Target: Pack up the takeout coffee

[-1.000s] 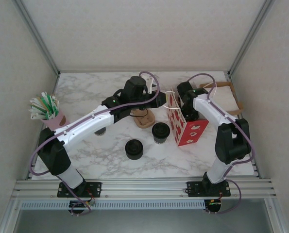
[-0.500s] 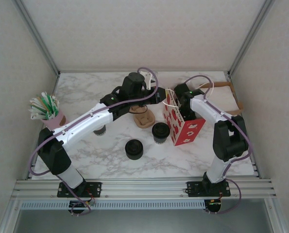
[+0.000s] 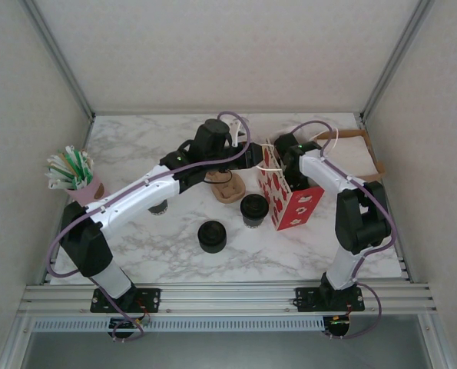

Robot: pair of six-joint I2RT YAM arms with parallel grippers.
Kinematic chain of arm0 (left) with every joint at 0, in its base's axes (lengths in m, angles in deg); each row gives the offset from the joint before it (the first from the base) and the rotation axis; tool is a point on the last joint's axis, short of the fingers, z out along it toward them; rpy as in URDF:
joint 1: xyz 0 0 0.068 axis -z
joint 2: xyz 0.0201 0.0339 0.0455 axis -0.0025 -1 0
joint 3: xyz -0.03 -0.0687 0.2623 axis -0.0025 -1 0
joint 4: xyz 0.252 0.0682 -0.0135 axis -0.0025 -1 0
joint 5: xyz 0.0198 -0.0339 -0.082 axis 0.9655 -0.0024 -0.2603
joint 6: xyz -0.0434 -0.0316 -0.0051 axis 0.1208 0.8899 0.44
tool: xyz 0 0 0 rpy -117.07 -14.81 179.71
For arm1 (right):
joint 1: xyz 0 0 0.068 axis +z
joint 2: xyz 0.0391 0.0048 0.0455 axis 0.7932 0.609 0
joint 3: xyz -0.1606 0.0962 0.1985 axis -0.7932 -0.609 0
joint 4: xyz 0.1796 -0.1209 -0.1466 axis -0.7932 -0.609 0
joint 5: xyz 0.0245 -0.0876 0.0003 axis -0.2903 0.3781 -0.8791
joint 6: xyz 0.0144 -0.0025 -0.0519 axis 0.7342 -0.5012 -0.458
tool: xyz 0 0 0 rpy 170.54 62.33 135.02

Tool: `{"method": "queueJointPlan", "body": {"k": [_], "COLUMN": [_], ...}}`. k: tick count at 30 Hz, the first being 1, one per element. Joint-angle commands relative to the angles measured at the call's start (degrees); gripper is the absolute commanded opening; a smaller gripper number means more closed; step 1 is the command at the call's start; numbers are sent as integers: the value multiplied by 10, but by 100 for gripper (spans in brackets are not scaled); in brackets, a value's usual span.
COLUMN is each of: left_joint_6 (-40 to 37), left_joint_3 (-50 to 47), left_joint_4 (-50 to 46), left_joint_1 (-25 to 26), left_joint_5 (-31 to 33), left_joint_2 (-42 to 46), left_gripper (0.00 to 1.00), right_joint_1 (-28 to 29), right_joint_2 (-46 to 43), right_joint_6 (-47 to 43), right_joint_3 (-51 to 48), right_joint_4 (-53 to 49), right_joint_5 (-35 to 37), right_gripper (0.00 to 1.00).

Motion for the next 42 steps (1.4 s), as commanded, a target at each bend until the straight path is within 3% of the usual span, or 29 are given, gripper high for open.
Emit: {"method": "queueJointPlan", "body": {"k": [1, 8, 28, 42], "left_joint_6": [3, 3, -1, -28], "left_joint_3": [-5, -9, 12, 45], "left_joint_4": [9, 12, 10, -26], "left_joint_1": [-4, -4, -4, -4], "left_joint_5": [3, 2, -12, 12], "left_joint_2": [18, 19, 38, 81], "left_gripper": [30, 37, 73, 97], "right_joint_1": [7, 6, 6, 6], "right_joint_2": [-24, -49, -160, -245], "right_joint_6": [-4, -7, -15, -11], "right_joint_3": [31, 74, 171, 202], "right_joint_4": [-37, -75, -142, -148], "right_joint_5": [11, 21, 14, 8], "right_gripper": [56, 62, 74, 95]}}
